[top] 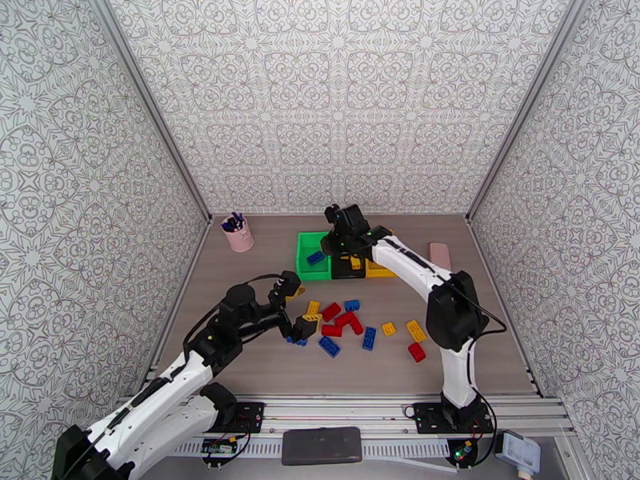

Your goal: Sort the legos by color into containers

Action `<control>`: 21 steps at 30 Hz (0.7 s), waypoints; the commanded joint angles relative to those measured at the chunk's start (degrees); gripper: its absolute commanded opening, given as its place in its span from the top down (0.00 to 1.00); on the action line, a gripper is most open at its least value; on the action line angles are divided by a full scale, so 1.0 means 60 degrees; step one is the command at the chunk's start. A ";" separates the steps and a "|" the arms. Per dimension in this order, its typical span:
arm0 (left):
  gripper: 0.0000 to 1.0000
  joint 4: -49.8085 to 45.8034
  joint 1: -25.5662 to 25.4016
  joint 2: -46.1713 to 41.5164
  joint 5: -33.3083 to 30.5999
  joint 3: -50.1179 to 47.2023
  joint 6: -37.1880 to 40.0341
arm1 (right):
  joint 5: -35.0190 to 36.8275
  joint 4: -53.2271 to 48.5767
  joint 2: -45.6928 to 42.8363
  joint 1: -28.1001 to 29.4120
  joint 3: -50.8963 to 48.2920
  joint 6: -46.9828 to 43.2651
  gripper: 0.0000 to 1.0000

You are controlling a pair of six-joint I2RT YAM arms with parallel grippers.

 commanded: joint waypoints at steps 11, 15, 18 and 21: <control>0.00 -0.0426 0.0192 0.0042 -0.1944 -0.0077 -0.1023 | 0.0204 -0.0552 0.2218 0.0047 0.2988 -0.0467 0.57; 0.00 -0.0218 0.0153 0.0045 -0.1292 -0.0165 -0.0552 | 0.0360 -0.0070 0.1190 0.0040 0.1913 -0.0410 0.42; 0.00 0.0092 0.0105 0.0109 -0.0936 -0.0240 -0.0314 | 0.0614 0.0680 -0.0022 0.0018 0.0300 -0.0244 0.33; 0.00 0.0383 0.0044 0.0222 -0.0391 -0.0251 -0.0012 | 0.0960 0.1422 -0.1394 -0.0008 -0.1702 -0.0038 0.24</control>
